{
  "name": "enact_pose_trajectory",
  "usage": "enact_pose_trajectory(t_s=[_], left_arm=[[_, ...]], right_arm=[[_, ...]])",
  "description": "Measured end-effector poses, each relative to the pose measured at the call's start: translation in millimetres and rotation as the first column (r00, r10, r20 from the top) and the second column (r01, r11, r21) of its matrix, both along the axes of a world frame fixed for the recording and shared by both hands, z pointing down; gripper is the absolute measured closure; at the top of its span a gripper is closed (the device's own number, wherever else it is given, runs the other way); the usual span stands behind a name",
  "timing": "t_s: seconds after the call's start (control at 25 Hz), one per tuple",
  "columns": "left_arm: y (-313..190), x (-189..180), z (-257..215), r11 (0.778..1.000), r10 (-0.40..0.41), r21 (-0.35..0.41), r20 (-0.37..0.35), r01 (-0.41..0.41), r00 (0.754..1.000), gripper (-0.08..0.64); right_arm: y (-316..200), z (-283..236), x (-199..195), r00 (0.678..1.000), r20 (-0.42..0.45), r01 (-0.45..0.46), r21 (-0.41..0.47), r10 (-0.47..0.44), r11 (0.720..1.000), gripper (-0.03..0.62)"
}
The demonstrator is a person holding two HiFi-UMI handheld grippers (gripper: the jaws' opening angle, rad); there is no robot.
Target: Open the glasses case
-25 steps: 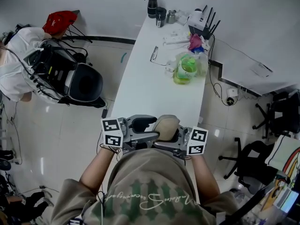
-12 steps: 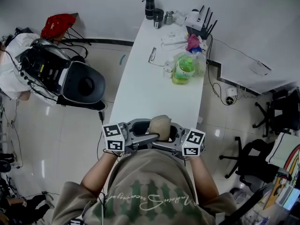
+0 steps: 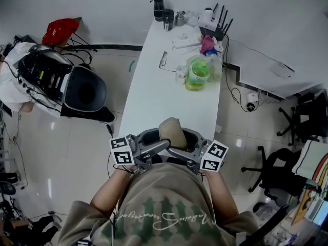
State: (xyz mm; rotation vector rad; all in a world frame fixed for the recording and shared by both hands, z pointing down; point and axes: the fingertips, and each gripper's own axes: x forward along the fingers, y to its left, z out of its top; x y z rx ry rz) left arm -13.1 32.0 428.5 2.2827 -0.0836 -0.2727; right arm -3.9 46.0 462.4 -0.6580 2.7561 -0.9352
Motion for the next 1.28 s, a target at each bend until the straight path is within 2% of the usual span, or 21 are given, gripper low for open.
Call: enact_pose_trajectory(t_s=[0.08, 0.16, 0.28, 0.4, 0.52, 0.64, 0.72, 0.88, 0.96, 1.04, 1.16, 1.2, 1.28], left_arm=[[3, 1, -1, 1.0, 0.018, 0.02, 0.013, -0.019, 1.0, 0.322], [9, 5, 1, 0.997, 0.045, 0.062, 0.071, -0.049, 0.996, 0.322], [19, 10, 8, 0.986, 0.087, 0.124, 0.174, -0.109, 0.981, 0.324], [17, 8, 10, 0.989, 0.1, 0.095, 0.162, -0.117, 0.982, 0.327], [16, 4, 13, 0.987, 0.137, 0.07, 0.139, -0.148, 0.981, 0.333], [29, 5, 9, 0.97, 0.231, 0.058, 0.081, -0.236, 0.97, 0.334], [32, 6, 9, 0.964, 0.249, 0.072, 0.084, -0.255, 0.965, 0.333], [26, 7, 13, 0.974, 0.21, 0.063, 0.089, -0.216, 0.974, 0.332], [23, 7, 11, 0.979, 0.189, 0.068, 0.077, -0.195, 0.979, 0.331], [22, 6, 4, 0.978, 0.193, 0.072, 0.037, -0.195, 0.981, 0.331], [15, 0, -5, 0.983, 0.179, 0.057, -0.034, -0.177, 0.983, 0.331], [10, -2, -4, 0.987, 0.15, 0.062, -0.024, -0.149, 0.988, 0.331], [0, -4, 1, 0.991, 0.096, 0.091, 0.035, -0.099, 0.995, 0.331]], right_arm=[[4, 1, -3, 0.999, -0.043, 0.034, 0.021, -0.033, 0.999, 0.242], [9, 9, -8, 0.985, -0.153, 0.081, 0.041, -0.074, 0.996, 0.244], [15, 25, -12, 0.934, -0.334, 0.143, 0.034, -0.123, 0.989, 0.242], [12, 29, -17, 0.916, -0.383, 0.129, -0.005, -0.121, 0.992, 0.242], [13, 32, -24, 0.924, -0.357, 0.128, -0.039, -0.134, 0.991, 0.242], [27, 28, -38, 0.931, -0.31, 0.185, -0.055, -0.193, 0.981, 0.242], [29, 31, -43, 0.93, -0.309, 0.184, -0.079, -0.2, 0.98, 0.244], [22, 36, -38, 0.924, -0.336, 0.161, -0.086, -0.181, 0.983, 0.244], [19, 32, -36, 0.932, -0.318, 0.161, -0.071, -0.176, 0.984, 0.244], [18, 23, -34, 0.956, -0.233, 0.164, -0.084, -0.18, 0.983, 0.244], [11, 7, -28, 0.988, -0.05, 0.138, -0.142, -0.147, 0.98, 0.244], [8, 4, -25, 0.991, -0.022, 0.125, -0.153, -0.13, 0.98, 0.244], [3, 3, -22, 0.992, -0.032, 0.116, -0.151, -0.122, 0.982, 0.244]])
